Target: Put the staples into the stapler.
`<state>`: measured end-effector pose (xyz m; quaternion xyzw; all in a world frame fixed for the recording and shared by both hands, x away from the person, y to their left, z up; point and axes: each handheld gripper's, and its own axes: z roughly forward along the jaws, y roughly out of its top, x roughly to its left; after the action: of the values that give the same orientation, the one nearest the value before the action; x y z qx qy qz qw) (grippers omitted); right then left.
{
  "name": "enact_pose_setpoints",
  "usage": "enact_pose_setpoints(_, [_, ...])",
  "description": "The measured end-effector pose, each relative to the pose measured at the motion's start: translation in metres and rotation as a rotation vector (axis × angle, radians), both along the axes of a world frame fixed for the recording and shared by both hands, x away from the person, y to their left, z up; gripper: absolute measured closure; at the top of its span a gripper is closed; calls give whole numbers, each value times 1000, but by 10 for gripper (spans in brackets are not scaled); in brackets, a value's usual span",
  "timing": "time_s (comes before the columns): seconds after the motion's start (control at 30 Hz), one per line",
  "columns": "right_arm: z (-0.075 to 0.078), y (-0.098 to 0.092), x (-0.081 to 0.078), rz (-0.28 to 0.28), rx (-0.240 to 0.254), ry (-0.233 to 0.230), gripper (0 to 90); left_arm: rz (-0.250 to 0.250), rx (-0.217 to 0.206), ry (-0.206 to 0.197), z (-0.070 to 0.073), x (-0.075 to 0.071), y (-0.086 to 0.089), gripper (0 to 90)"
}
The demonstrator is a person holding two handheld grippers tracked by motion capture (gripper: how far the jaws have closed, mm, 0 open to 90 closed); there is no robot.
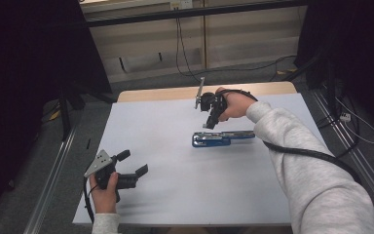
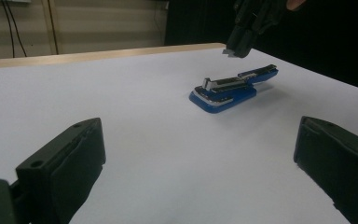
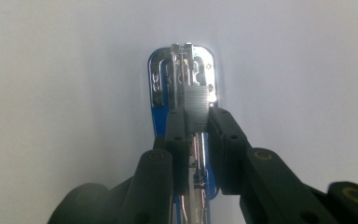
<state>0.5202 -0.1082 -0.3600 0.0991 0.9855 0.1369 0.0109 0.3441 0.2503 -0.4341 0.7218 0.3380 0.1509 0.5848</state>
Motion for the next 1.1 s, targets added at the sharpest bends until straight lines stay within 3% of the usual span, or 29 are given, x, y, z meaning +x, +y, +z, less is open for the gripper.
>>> enact_pose_setpoints(1.1, [-4,20,6,11,33,6,781,1,10,0,0,0,-1,22])
